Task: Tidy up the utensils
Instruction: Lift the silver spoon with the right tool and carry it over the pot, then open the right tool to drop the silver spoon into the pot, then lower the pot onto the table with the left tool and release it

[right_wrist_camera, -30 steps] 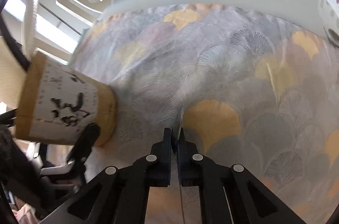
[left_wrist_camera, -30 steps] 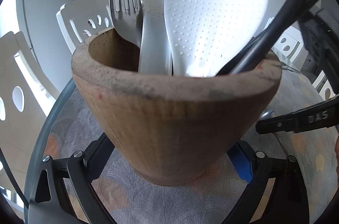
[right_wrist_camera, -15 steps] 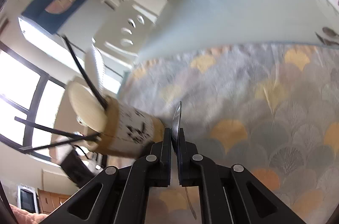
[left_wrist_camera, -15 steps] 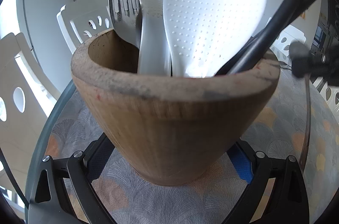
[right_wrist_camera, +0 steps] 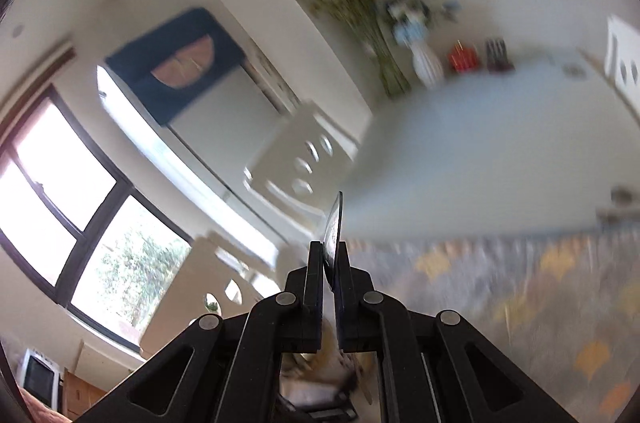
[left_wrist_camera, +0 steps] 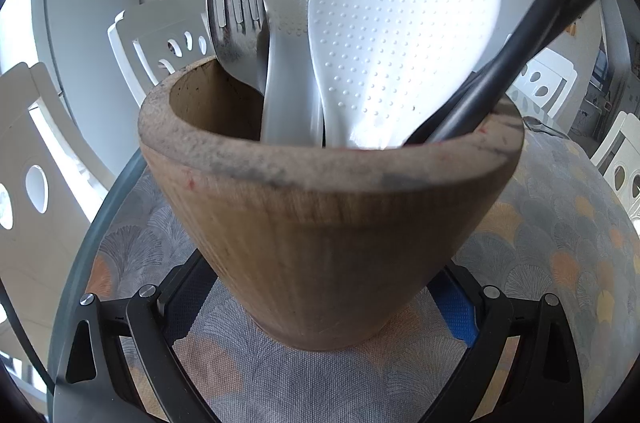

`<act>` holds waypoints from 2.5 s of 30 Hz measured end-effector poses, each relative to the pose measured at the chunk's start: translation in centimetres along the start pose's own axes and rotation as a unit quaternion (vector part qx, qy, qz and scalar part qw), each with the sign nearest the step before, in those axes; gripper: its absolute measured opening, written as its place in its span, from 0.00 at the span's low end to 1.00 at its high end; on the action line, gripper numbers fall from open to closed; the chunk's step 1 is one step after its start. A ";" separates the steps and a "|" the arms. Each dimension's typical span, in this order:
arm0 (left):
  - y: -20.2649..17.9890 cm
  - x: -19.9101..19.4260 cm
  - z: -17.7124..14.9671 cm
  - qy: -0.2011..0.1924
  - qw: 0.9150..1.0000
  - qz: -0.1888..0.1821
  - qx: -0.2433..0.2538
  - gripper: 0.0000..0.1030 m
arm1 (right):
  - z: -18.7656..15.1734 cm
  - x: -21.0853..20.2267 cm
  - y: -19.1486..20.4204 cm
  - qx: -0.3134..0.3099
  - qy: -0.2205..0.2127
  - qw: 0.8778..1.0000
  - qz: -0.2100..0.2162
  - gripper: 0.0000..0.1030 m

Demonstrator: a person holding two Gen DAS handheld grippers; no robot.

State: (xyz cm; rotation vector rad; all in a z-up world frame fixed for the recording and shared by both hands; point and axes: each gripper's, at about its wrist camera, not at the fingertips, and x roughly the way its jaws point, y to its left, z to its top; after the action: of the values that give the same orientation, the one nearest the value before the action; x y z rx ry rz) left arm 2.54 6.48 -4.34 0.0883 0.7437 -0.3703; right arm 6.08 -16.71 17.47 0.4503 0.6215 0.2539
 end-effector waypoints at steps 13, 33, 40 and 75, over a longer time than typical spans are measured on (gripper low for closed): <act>0.0 -0.1 0.0 -0.001 1.000 -0.001 -0.001 0.95 | 1.4 1.1 8.8 -0.087 -0.089 0.986 0.113 0.04; 1.5 -1.3 -0.9 0.051 0.999 -0.007 -0.016 0.95 | -2.2 7.1 5.3 -0.031 0.036 0.996 0.072 0.76; 3.2 -4.5 0.4 0.099 0.995 0.023 -0.026 0.95 | -2.6 4.2 2.4 0.010 0.063 0.997 0.037 0.80; 0.4 -9.8 7.2 0.174 0.978 0.112 -0.005 0.95 | -13.2 5.4 -1.8 0.077 0.275 0.955 -0.086 0.85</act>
State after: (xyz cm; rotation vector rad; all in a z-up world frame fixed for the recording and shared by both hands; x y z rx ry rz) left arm 0.70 8.28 7.56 0.2310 1.0711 -0.1350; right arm 2.48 -11.98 4.39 0.4735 1.2272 0.1643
